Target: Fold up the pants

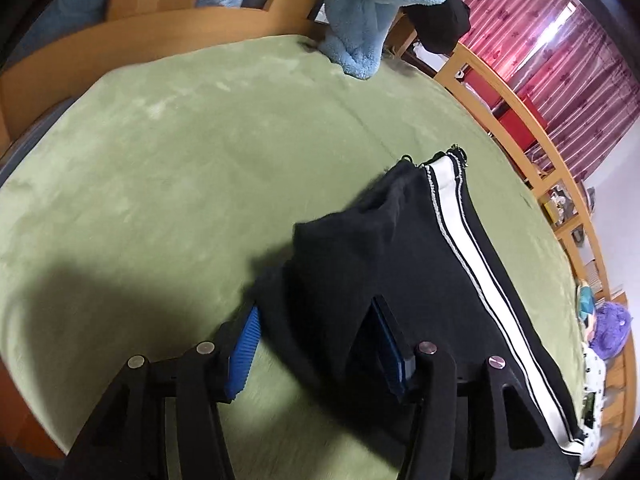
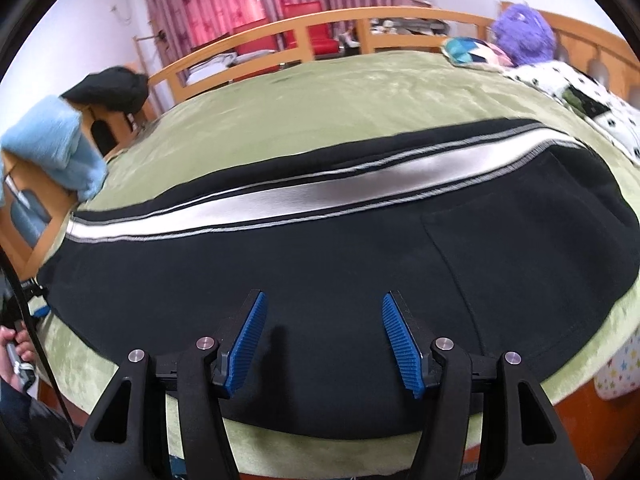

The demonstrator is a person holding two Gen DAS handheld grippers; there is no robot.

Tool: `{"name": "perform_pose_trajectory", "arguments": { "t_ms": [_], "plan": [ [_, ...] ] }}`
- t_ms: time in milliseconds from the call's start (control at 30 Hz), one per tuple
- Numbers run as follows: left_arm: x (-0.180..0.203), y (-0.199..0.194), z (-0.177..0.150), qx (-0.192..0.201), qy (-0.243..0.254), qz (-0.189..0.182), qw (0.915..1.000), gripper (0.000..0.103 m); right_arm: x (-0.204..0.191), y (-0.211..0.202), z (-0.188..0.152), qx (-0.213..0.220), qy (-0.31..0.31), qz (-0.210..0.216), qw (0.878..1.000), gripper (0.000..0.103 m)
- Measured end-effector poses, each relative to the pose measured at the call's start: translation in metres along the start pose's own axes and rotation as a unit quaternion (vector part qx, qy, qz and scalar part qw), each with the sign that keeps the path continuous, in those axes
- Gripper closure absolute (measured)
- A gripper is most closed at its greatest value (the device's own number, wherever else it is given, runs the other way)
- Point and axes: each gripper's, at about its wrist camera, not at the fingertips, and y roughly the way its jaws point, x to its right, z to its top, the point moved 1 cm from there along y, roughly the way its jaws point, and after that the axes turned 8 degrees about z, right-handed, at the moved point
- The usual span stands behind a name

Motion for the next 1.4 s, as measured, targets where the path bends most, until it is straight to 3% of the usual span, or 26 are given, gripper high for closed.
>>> {"name": "perform_pose_trajectory", "arguments": {
  "t_ms": [67, 133, 233, 300, 367, 467, 500, 533, 567, 600, 633, 700, 867, 1000, 1100, 1167, 1200, 1233, 1267, 1333, 1400],
  "plan": [
    [0.003, 0.004, 0.002, 0.003, -0.012, -0.003, 0.9999, 0.056, 0.004, -0.002, 0.001, 0.005, 0.014, 0.000, 1.000, 0.043],
    [0.007, 0.002, 0.004, -0.001, -0.006, -0.033, 0.9994, 0.088, 0.006, -0.002, 0.003, 0.010, 0.027, -0.002, 1.000, 0.043],
    [0.008, -0.029, 0.009, 0.044, 0.001, -0.065, 0.9969, 0.090, 0.007, -0.003, 0.007, 0.017, 0.034, -0.006, 0.999, 0.043],
    [0.005, -0.055, 0.012, 0.078, 0.014, -0.059, 0.9951, 0.090, 0.011, -0.009, 0.010, 0.031, 0.033, -0.013, 0.999, 0.043],
    [-0.005, -0.055, 0.008, 0.069, 0.010, -0.048, 0.9964, 0.090, 0.019, -0.023, 0.013, 0.052, 0.035, -0.023, 0.998, 0.043],
    [-0.016, -0.021, -0.002, 0.005, -0.007, -0.006, 0.9999, 0.082, 0.044, -0.046, 0.013, 0.072, 0.051, -0.038, 0.995, 0.042],
    [-0.019, -0.013, -0.004, -0.016, -0.016, 0.006, 0.9997, 0.073, 0.056, -0.054, 0.012, 0.075, 0.057, -0.053, 0.994, 0.038],
    [-0.022, -0.010, -0.005, -0.030, -0.025, 0.011, 0.9992, 0.072, 0.067, -0.060, 0.012, 0.077, 0.059, -0.064, 0.993, 0.032],
    [-0.024, -0.015, -0.006, -0.028, -0.036, 0.005, 0.9989, 0.072, 0.079, -0.065, 0.012, 0.079, 0.063, -0.078, 0.992, 0.029],
    [-0.021, -0.021, -0.008, -0.024, -0.031, 0.016, 0.9991, 0.065, 0.091, -0.070, 0.012, 0.080, 0.070, -0.092, 0.990, 0.026],
    [-0.016, -0.028, -0.011, -0.017, -0.016, 0.025, 0.9994, 0.057, 0.105, -0.075, 0.012, 0.082, 0.081, -0.105, 0.988, 0.025],
    [-0.002, -0.042, -0.023, 0.000, 0.029, 0.030, 0.9991, 0.053, 0.138, -0.081, 0.013, 0.085, 0.117, -0.110, 0.983, 0.023],
    [0.035, -0.086, -0.059, 0.060, 0.123, 0.061, 0.9888, 0.053, 0.218, -0.073, 0.020, 0.086, 0.216, -0.089, 0.969, 0.022],
    [0.062, -0.116, -0.073, 0.076, 0.137, 0.030, 0.9872, 0.051, 0.266, -0.056, 0.027, 0.094, 0.281, -0.061, 0.953, 0.022],
    [0.090, -0.122, -0.080, 0.074, 0.148, 0.011, 0.9862, 0.047, 0.300, -0.022, 0.034, 0.063, 0.349, 0.012, 0.935, 0.022],
    [0.109, -0.123, -0.090, 0.072, 0.159, -0.001, 0.9846, 0.047, 0.310, -0.011, 0.038, 0.074, 0.373, 0.047, 0.924, 0.023],
    [0.120, -0.123, -0.095, 0.070, 0.168, -0.006, 0.9832, 0.048, 0.312, -0.009, 0.041, 0.086, 0.379, 0.039, 0.921, 0.034],
    [0.126, -0.124, -0.100, 0.070, 0.172, -0.009, 0.9826, 0.048, 0.311, -0.012, 0.046, 0.103, 0.374, 0.018, 0.922, 0.055],
    [0.133, -0.125, -0.104, 0.070, 0.179, -0.014, 0.9813, 0.048, 0.306, -0.021, 0.053, 0.132, 0.346, -0.003, 0.929, 0.056],
    [0.147, -0.132, -0.111, 0.077, 0.203, -0.022, 0.9759, 0.047, 0.293, -0.043, 0.075, 0.163, 0.259, 0.009, 0.952, 0.061],
    [0.154, -0.140, -0.118, 0.098, 0.222, -0.015, 0.9700, 0.047, 0.283, -0.069, 0.087, 0.201, 0.199, 0.027, 0.959, 0.062]
  ]
}}
